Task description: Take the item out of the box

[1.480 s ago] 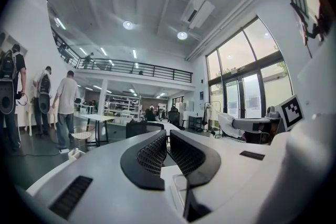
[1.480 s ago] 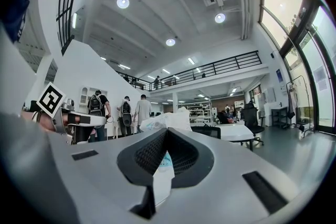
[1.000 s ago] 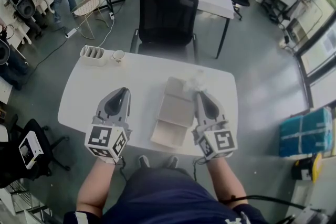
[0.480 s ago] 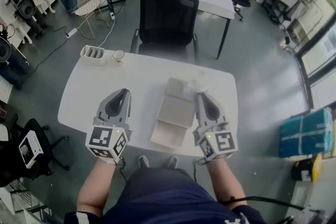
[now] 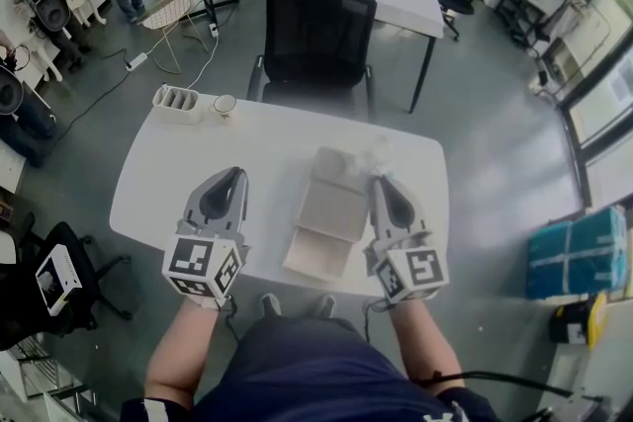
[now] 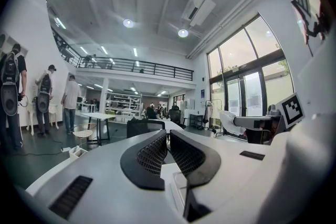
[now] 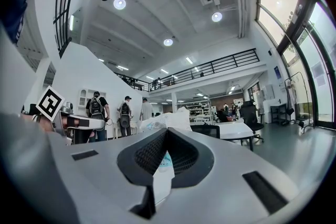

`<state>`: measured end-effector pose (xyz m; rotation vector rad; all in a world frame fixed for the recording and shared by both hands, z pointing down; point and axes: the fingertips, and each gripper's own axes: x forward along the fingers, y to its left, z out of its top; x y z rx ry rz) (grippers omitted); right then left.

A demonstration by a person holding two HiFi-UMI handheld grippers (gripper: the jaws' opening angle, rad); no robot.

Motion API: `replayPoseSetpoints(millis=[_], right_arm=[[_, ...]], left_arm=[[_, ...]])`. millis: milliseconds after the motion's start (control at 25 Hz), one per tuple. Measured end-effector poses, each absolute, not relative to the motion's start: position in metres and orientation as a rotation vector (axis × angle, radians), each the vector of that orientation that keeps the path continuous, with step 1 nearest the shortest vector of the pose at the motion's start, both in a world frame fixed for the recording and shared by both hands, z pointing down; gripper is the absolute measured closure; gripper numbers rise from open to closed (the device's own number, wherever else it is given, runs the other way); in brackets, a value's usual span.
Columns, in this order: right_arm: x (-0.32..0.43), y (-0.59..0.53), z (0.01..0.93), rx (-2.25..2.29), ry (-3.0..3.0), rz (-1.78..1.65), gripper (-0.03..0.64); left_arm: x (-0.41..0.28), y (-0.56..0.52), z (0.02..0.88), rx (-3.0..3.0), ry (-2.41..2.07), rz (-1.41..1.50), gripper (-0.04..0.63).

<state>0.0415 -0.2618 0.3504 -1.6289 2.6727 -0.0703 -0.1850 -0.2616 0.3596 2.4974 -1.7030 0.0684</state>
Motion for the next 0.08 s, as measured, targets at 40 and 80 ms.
replayPoseSetpoints(millis=[40, 80], right_arm=[[0.0414, -0.262, 0.3506, -1.629, 2.672, -0.072, 0.6], [0.0414, -0.2623, 0.3509, -1.629, 2.671, -0.073, 0.601]], left_arm=[[-0.1852, -0.262, 0.3598, 2.497, -1.703, 0.068, 0.549], [-0.1854, -0.2624, 0.3601, 2.497, -1.702, 0.068, 0.549]])
